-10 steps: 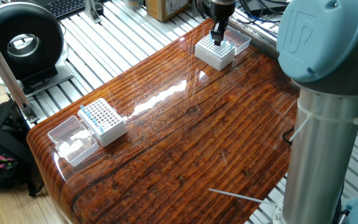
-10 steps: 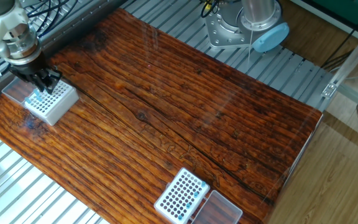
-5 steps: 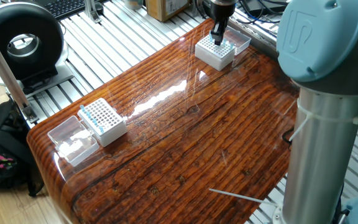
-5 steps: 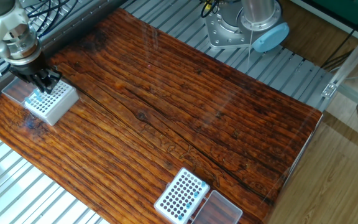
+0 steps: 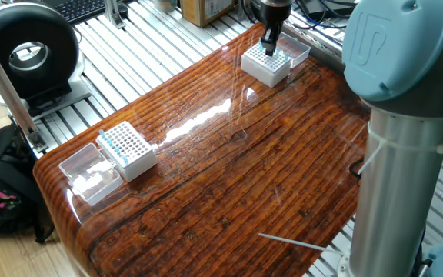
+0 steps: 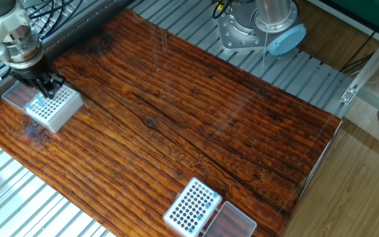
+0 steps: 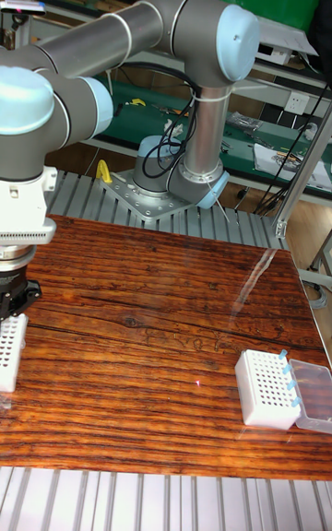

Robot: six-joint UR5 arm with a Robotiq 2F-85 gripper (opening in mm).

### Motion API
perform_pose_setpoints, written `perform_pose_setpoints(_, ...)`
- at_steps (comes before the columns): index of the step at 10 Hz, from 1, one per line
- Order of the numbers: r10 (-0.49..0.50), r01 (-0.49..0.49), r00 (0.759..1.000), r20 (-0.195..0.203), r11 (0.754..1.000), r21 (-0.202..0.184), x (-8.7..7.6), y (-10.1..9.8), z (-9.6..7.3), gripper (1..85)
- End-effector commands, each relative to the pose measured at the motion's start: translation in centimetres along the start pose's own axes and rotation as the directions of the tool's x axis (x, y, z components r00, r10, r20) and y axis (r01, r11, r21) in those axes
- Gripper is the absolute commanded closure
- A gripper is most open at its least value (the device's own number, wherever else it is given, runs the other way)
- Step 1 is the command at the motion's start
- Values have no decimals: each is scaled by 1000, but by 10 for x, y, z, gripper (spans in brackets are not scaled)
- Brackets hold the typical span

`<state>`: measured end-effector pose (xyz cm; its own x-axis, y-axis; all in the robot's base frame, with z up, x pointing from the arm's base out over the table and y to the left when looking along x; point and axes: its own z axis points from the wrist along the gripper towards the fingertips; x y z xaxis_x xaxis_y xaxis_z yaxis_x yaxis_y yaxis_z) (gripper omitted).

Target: Transfer all medium pipette tips from one holder to another

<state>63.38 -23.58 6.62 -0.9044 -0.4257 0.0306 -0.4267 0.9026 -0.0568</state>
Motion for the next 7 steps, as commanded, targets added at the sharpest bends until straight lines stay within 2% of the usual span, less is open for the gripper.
perform_pose_setpoints(1,6,-6,1000,5,1000,-13,-2,1,-6,727)
perform_pose_setpoints(7,3,-3,1000,-12,1000,-26,-7,1,-27,733)
